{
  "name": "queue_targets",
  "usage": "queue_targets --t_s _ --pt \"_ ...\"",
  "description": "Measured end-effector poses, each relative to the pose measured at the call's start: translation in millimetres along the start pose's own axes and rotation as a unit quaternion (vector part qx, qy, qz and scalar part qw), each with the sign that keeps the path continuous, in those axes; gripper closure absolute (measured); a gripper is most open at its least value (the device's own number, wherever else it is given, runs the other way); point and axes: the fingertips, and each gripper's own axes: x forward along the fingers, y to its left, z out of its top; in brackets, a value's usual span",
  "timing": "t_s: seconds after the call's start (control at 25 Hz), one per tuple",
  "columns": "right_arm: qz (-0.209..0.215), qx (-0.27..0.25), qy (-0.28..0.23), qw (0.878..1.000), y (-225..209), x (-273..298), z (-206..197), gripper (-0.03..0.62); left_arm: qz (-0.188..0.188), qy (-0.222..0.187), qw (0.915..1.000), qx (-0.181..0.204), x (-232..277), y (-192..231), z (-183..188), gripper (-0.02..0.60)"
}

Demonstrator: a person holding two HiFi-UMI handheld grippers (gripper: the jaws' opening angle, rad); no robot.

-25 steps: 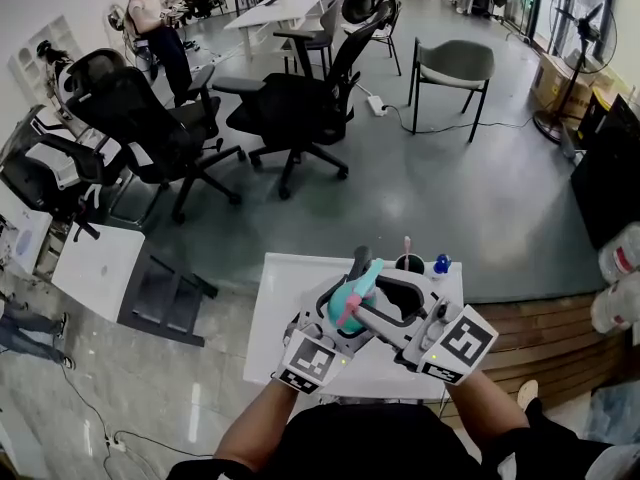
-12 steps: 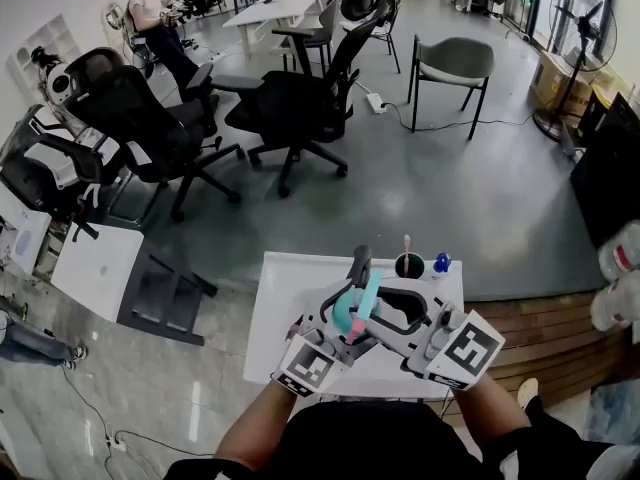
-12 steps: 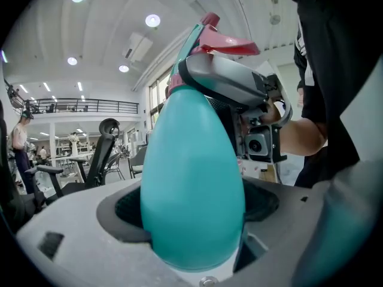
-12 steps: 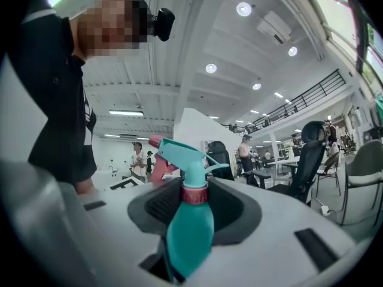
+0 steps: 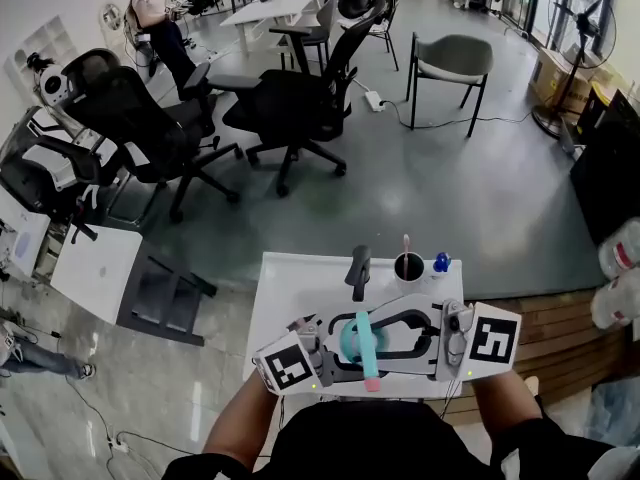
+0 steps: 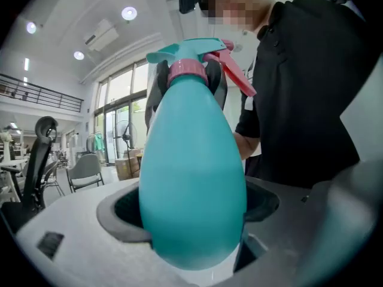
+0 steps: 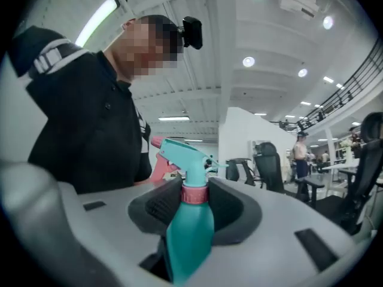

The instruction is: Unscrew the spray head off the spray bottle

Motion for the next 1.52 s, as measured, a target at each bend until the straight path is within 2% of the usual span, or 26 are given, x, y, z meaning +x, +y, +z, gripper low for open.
queue_targets --t_s 0.08,0.16,0.28,0.4,0.48,0.64,0.8,0.88,1.0,1.2,1.32,1.4,1.52 --pt "0.032 -0.005 0.002 0.999 8 -2 1 0.451 -0.016 -0.010 0.9998 0.007 3 -7 6 0.152" --pt "0.036 -0.003 0.001 0.999 7 -3 2 0.450 -0.015 -0.019 0.9997 0.001 4 -7 7 0.152" --pt "0.004 0.003 -0.011 1.000 -5 -3 -1 0.448 0.014 -0.016 0.9995 -0.022 2 5 0 0.152" --pt "-0.052 0.001 -0.018 0.998 -25 -6 -6 0.433 0.079 0.007 0.9959 -0.044 -4 30 -13 0.152" --pt "-0.086 0.007 -0.025 0.996 -38 -9 -7 0.405 0.127 0.023 0.9902 -0.053 -10 47 -19 0.152" --pt "-0.138 0.010 -0.022 0.990 -56 -16 -9 0.404 0.204 0.065 0.9756 -0.050 -23 75 -33 0.152" --pt "-0.186 0.010 0.001 0.983 -67 -18 -19 0.404 0.265 0.095 0.9576 -0.060 -29 91 -43 0.152" --pt "-0.206 0.017 0.003 0.978 -72 -17 -23 0.404 0.284 0.106 0.9505 -0.068 -27 95 -50 0.152" --pt "-0.240 0.023 0.003 0.970 -78 -14 -28 0.404 0.283 0.124 0.9482 -0.074 -18 90 -67 0.152" --pt "-0.299 -0.007 0.005 0.954 -88 -19 -33 0.434 0.282 0.133 0.9465 -0.083 -11 85 -76 0.152" --pt "-0.292 -0.003 0.007 0.956 -85 -19 -32 0.437 0.273 0.131 0.9498 -0.079 -10 82 -75 0.152" --pt "-0.274 0.017 0.007 0.962 -78 -16 -29 0.441 0.253 0.123 0.9569 -0.071 -9 78 -67 0.152" --pt "-0.232 0.029 0.012 0.972 -67 -12 -26 0.442 0.202 0.108 0.9709 -0.070 -6 69 -57 0.152"
